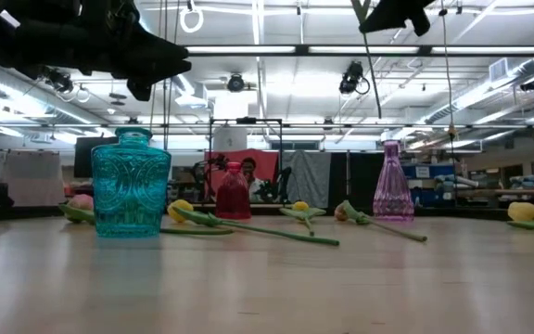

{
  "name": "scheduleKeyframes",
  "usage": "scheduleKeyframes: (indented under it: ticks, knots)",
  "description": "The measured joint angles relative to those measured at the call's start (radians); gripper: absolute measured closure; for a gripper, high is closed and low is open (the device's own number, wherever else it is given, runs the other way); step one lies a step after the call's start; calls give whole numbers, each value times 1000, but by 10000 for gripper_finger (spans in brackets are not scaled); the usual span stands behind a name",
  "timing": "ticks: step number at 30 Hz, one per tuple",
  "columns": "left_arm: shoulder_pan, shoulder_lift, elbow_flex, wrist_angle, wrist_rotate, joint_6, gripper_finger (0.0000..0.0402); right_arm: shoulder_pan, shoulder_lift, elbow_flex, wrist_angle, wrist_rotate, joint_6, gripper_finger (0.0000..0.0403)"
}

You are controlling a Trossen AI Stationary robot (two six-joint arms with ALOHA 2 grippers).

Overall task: Sort flowers into vase by color
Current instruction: Put the right pink tulip into the violet flower vase

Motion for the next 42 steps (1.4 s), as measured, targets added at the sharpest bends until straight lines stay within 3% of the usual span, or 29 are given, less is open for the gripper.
scheduleKeyframes:
  ticks: [23, 34, 42]
  knots:
    - [0, 12, 0, -18, -10, -4, 255, -63, -65, -247, 82, -23, 52, 391]
    - [0, 12, 0, -20, -21, -5, 255, -63, -66, -289, 110, -27, 68, 386]
    - [0, 12, 0, -26, -21, -5, 255, -60, -74, -294, 47, -31, 98, 338]
